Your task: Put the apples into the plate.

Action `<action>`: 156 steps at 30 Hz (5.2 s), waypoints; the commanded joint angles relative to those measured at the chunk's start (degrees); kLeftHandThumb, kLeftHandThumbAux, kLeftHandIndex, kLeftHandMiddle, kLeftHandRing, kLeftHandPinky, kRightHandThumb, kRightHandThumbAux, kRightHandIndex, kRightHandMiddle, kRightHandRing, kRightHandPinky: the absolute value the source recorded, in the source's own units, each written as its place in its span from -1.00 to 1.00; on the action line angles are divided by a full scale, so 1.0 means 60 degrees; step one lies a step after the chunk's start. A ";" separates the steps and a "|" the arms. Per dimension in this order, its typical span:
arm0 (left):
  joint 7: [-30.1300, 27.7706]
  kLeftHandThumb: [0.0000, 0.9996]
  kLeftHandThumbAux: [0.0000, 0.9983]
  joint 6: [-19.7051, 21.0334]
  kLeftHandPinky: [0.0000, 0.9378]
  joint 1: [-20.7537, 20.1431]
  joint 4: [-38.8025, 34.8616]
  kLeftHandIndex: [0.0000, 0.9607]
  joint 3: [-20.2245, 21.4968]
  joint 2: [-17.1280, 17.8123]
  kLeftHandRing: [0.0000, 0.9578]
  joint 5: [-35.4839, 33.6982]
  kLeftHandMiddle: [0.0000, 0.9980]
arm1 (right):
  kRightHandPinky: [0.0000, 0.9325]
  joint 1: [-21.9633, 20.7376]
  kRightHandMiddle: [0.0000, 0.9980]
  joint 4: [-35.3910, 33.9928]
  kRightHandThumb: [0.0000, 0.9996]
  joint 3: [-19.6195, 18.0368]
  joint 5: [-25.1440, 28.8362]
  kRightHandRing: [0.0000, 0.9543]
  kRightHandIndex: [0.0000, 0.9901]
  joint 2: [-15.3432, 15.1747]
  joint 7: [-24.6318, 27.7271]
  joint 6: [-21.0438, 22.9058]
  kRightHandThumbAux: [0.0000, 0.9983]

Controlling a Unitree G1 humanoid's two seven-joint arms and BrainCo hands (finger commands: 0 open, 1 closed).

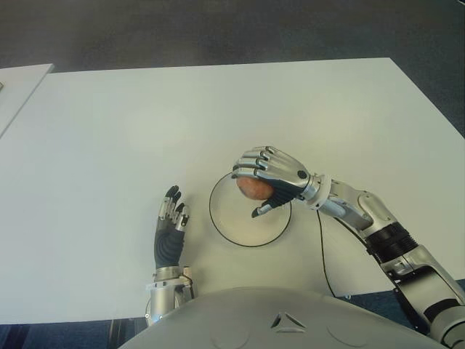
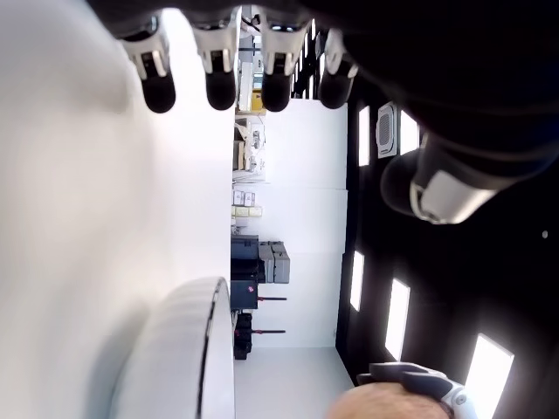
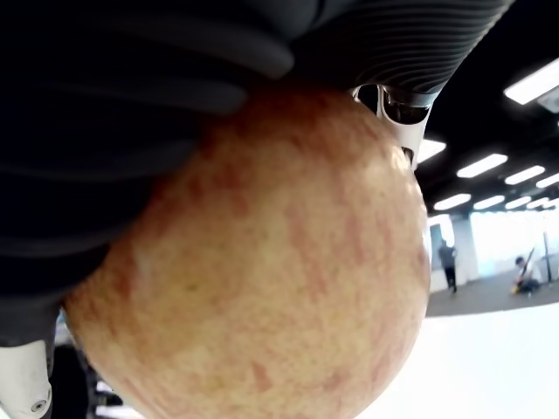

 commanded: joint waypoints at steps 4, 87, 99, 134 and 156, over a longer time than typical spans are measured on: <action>0.0025 -0.91 -0.07 0.0027 -1.00 0.0013 0.0094 -1.00 0.0011 -0.0061 -1.00 0.0144 -1.00 | 0.73 -0.0446 0.05 -0.0029 0.71 0.0201 -0.0197 0.70 -0.20 -0.0243 0.0648 -0.0640 0.35; 0.0049 -0.86 -0.09 0.0398 -1.00 -0.0015 -0.0069 -1.00 -0.0179 -0.0221 -1.00 -0.0111 -1.00 | -0.97 0.0056 -0.96 -0.1426 -0.64 0.0321 0.3643 -0.97 -0.96 -0.0530 0.7413 0.0366 -0.15; 0.0190 -0.84 -0.13 0.0419 -1.00 -0.0016 -0.0071 -1.00 -0.0151 -0.0290 -1.00 -0.0052 -1.00 | -1.00 0.0063 -1.00 -0.1068 -0.87 0.0328 0.3938 -1.00 -1.00 -0.0419 0.7539 0.0117 -0.40; 0.0065 -0.85 -0.05 0.0237 -1.00 -0.0072 0.0086 -1.00 -0.0186 -0.0221 -1.00 -0.0249 -1.00 | -1.00 0.0143 -1.00 -0.0658 -0.92 0.0175 0.3879 -1.00 -1.00 -0.0301 0.7122 -0.0062 -0.52; 0.0164 -0.83 -0.07 0.0289 -1.00 -0.0042 0.0083 -1.00 -0.0236 -0.0262 -1.00 -0.0103 -1.00 | -1.00 0.0101 -1.00 0.0158 -0.81 -0.0582 0.4198 -1.00 -1.00 0.0520 0.6450 0.1533 -0.49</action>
